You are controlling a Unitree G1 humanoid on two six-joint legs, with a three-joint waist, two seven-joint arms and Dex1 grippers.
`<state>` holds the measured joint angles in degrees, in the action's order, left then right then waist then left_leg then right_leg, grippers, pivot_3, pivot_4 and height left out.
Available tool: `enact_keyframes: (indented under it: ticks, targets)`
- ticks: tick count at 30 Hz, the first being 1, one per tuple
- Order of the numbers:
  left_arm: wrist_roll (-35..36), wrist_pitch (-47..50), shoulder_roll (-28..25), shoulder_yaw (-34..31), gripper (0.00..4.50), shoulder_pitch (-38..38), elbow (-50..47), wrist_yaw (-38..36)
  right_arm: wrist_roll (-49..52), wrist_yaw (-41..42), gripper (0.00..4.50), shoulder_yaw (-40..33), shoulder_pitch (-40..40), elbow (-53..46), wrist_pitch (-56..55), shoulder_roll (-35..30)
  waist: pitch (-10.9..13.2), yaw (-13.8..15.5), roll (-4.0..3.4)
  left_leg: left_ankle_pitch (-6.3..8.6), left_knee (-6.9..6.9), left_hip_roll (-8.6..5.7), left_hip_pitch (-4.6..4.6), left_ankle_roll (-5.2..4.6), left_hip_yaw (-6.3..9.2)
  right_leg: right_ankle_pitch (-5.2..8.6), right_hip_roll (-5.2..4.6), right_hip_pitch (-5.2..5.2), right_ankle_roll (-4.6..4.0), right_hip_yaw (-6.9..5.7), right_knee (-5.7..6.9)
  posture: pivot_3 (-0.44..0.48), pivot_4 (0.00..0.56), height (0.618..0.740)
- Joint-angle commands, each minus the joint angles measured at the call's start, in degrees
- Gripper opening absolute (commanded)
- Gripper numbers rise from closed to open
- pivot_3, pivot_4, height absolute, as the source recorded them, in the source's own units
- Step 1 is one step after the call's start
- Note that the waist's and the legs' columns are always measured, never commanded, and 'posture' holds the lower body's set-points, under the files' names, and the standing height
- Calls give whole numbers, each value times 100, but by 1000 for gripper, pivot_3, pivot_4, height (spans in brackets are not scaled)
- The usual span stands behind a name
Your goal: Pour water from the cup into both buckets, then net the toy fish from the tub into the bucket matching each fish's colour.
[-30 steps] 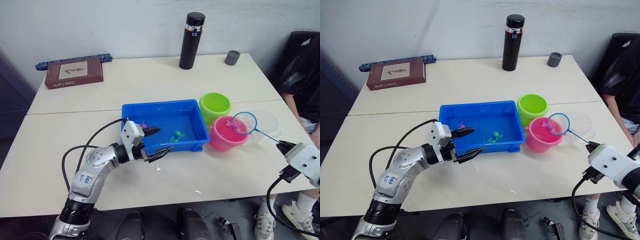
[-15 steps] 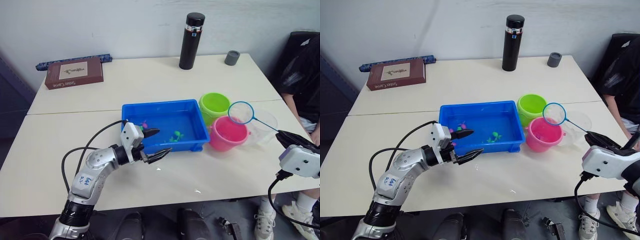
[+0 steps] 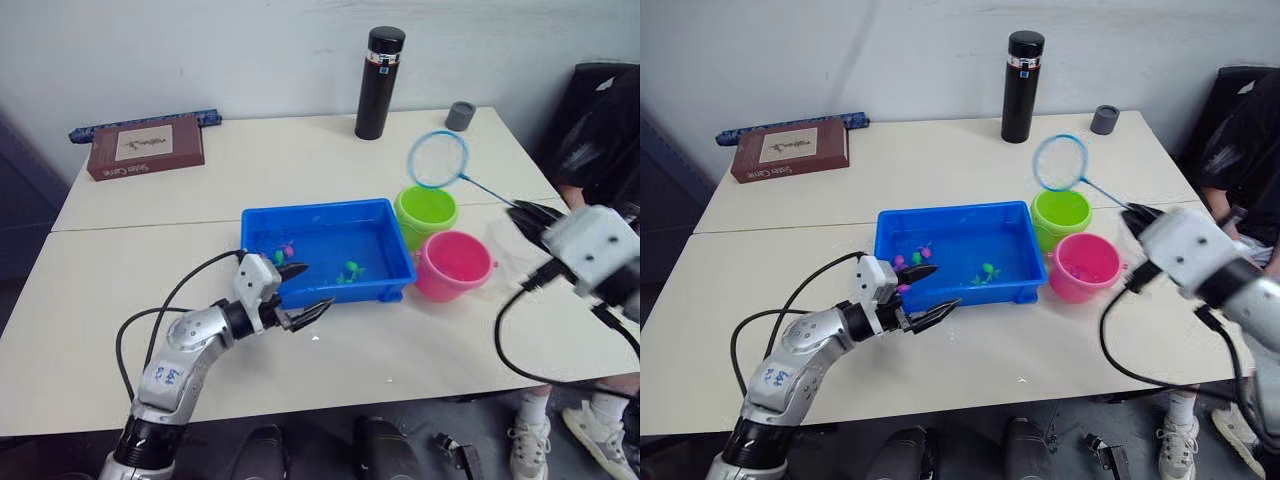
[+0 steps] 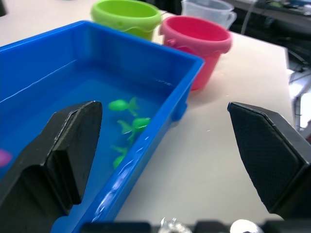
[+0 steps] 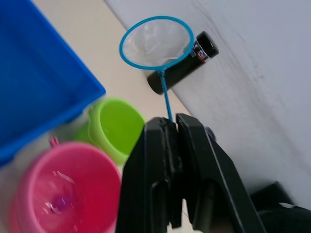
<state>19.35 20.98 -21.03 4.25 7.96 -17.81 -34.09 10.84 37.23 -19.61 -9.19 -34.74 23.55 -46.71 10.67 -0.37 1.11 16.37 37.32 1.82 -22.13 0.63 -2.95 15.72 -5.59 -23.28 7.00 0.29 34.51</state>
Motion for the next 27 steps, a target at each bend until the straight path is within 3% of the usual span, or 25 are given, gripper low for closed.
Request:
enact_keyframes:
  ticks: [1, 9, 17, 27]
  targets:
    - [-117, -26, 12, -168, 4456, -244, -435, 324, 687, -6, 0, 525, -644, -188, 1164, 72, 0, 12, 0, 0, 0, 1, 0, 0, 6, 0, -1, -1, 0, 0, -1, 0, 150, 740]
    - [-125, 301, 158, -576, 4456, -821, -1021, 1092, 1379, 57, 0, 1484, -1767, 391, 2475, 437, 0, 31, 1, 2, -1, -5, -15, -5, 23, 2, -15, -12, -4, -5, -1, 0, 150, 740]
    - [-176, 540, 332, -616, 4456, -1275, -1576, 1565, 966, 267, 0, 2397, -2187, 1268, 2271, 479, 0, 12, 1, 2, -2, -4, -15, -5, 18, 2, -13, -17, -5, -5, 2, 0, 150, 740]
    - [-199, 596, 397, -559, 4456, -1421, -1752, 1758, 499, 460, 0, 3289, -3395, 2201, 2529, 712, 0, 2, 1, 1, -3, -1, -14, -4, 12, 6, -10, -26, -11, -6, 12, 0, 150, 740]
